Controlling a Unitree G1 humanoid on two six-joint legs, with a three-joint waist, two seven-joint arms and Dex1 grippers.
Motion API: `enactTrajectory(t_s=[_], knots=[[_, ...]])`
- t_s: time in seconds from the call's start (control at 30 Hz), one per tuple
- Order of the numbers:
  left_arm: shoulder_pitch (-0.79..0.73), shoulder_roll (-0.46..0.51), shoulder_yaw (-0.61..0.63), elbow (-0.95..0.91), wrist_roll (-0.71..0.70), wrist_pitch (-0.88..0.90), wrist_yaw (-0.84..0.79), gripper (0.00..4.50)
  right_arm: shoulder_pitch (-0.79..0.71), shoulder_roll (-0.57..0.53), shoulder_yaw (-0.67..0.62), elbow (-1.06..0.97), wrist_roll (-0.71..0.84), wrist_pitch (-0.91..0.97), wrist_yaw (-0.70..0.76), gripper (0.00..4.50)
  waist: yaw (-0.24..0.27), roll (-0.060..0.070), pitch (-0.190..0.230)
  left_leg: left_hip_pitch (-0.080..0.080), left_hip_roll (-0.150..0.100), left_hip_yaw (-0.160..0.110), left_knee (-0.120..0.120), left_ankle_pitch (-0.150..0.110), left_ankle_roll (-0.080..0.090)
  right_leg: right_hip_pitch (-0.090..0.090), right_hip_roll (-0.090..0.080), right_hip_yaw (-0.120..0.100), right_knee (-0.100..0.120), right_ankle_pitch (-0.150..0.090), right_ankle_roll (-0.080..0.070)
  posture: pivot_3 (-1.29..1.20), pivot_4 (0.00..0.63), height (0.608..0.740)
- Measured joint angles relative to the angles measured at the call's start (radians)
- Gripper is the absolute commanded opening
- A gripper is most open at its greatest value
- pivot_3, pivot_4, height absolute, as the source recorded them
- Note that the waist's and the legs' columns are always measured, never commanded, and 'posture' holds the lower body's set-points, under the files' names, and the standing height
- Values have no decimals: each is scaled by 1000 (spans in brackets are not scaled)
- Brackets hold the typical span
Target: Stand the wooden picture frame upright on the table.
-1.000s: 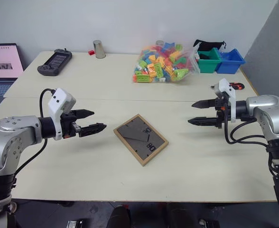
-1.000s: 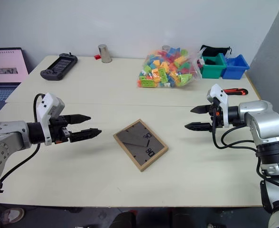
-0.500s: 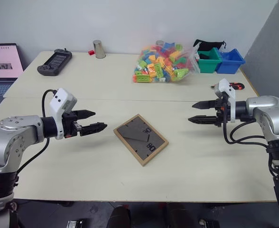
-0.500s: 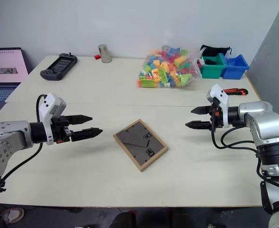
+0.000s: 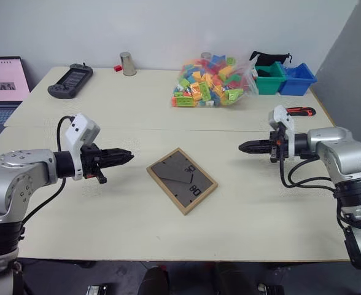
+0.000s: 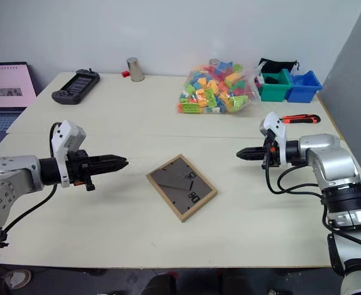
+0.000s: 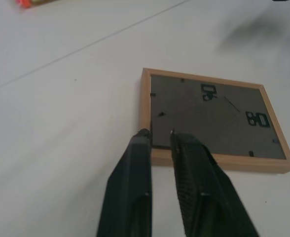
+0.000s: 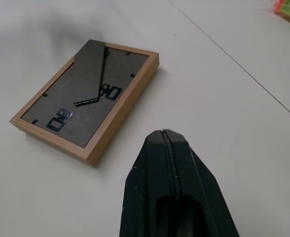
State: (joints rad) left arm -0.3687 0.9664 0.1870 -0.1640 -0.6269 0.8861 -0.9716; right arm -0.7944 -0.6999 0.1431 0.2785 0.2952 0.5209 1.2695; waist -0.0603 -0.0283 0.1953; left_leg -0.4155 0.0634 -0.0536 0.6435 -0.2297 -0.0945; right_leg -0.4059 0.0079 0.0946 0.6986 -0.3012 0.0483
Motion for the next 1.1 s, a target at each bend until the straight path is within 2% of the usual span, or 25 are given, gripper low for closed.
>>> enactTrajectory(t_s=[0.23,0.33,0.47,0.57,0.87,1.1], knots=[[46,-4,-38,-3,30,-46,-5,38,0,68,40,22,-18,-34,-1,0,2,0,0,0,0,0,0,0,0,0,0,0,0,0,0,0,150,740],[52,-48,-104,10,76,-92,0,38,0,96,74,32,-45,-65,-5,0,3,0,0,0,0,0,0,0,0,0,0,0,0,0,0,0,150,740],[35,-95,-217,63,166,-165,0,38,24,121,149,56,-162,-190,-58,0,3,0,0,0,0,0,1,0,0,0,0,0,0,0,0,0,150,740],[-20,-178,-288,157,229,-221,9,38,74,146,190,61,-209,-244,-89,0,8,0,0,-1,-1,0,1,0,0,0,0,0,1,0,0,0,150,740],[-167,-291,-350,360,368,-369,7,38,118,162,218,-41,-238,-242,-91,0,7,0,0,0,-1,0,2,0,0,0,0,0,2,0,0,0,150,740],[-239,-324,-361,461,428,-422,-24,38,137,190,230,-131,-233,-162,-89,0,6,0,0,0,-1,-1,2,0,0,0,0,-1,3,0,0,0,150,740]])
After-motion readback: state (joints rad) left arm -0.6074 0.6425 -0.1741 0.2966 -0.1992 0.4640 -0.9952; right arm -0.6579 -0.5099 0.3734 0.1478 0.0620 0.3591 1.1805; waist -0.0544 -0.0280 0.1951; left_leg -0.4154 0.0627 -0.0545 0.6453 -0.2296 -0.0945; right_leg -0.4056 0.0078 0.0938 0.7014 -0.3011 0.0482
